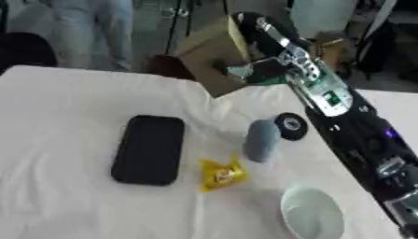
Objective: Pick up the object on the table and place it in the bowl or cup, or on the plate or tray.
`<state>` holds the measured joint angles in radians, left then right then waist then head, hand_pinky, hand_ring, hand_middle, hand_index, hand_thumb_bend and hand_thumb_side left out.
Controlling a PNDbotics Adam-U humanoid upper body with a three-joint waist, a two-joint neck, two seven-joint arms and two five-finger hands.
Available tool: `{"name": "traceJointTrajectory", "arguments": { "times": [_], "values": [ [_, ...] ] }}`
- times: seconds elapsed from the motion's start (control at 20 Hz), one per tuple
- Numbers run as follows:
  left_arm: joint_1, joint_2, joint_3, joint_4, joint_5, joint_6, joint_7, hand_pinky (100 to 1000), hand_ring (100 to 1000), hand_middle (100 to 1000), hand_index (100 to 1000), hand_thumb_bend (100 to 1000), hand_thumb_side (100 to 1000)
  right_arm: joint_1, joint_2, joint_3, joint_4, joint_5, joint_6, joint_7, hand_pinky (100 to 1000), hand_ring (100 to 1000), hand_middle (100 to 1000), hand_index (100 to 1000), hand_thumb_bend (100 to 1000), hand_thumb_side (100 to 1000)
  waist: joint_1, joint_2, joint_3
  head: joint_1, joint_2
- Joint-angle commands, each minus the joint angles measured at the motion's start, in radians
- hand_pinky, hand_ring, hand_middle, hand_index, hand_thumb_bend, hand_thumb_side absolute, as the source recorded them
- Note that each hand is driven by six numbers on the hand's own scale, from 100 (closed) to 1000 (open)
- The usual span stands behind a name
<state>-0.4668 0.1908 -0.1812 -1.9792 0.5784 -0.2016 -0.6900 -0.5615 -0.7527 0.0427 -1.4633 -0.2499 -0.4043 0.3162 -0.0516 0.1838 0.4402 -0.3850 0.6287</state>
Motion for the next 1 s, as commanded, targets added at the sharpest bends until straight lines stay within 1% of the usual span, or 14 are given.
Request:
{"name": "traceJointTrajectory", "arguments": {
  "times": [0.05,0.6,0.7,0.9,1.0],
  "values": [
    [-0.017,-0.004,-0.002,-0.021,0.010,-0.002,-0.009,805,810,826,943,100,708,-0.014,-0.033,0.003,-0.028,-0.008,0.002,0.036,271,272,239,540,100,100,0.004,-0.012,0.000,-0.011,-0.013],
    [-0.021,-0.005,-0.007,-0.021,0.022,-0.003,-0.019,804,811,827,944,100,704,-0.016,0.010,0.033,0.005,0.054,-0.028,0.094,276,273,239,542,100,100,0.005,-0.015,0.007,-0.012,-0.010],
    [-0.020,-0.006,-0.009,-0.021,0.021,0.000,-0.020,804,811,827,944,100,706,-0.012,0.018,0.047,-0.001,0.063,-0.049,0.124,287,280,242,547,100,100,0.004,-0.015,0.007,-0.013,-0.010],
    [-0.019,-0.007,-0.011,-0.021,0.019,0.001,-0.023,804,811,827,944,100,708,-0.012,0.027,0.068,-0.019,0.088,-0.130,0.200,302,290,249,553,100,100,0.006,-0.013,0.008,-0.013,-0.009],
    [-0.019,-0.007,-0.011,-0.021,0.019,0.000,-0.025,804,811,827,944,100,708,-0.012,0.032,0.073,-0.016,0.102,-0.159,0.222,303,291,251,553,100,100,0.007,-0.012,0.007,-0.013,-0.008]
  ]
}}
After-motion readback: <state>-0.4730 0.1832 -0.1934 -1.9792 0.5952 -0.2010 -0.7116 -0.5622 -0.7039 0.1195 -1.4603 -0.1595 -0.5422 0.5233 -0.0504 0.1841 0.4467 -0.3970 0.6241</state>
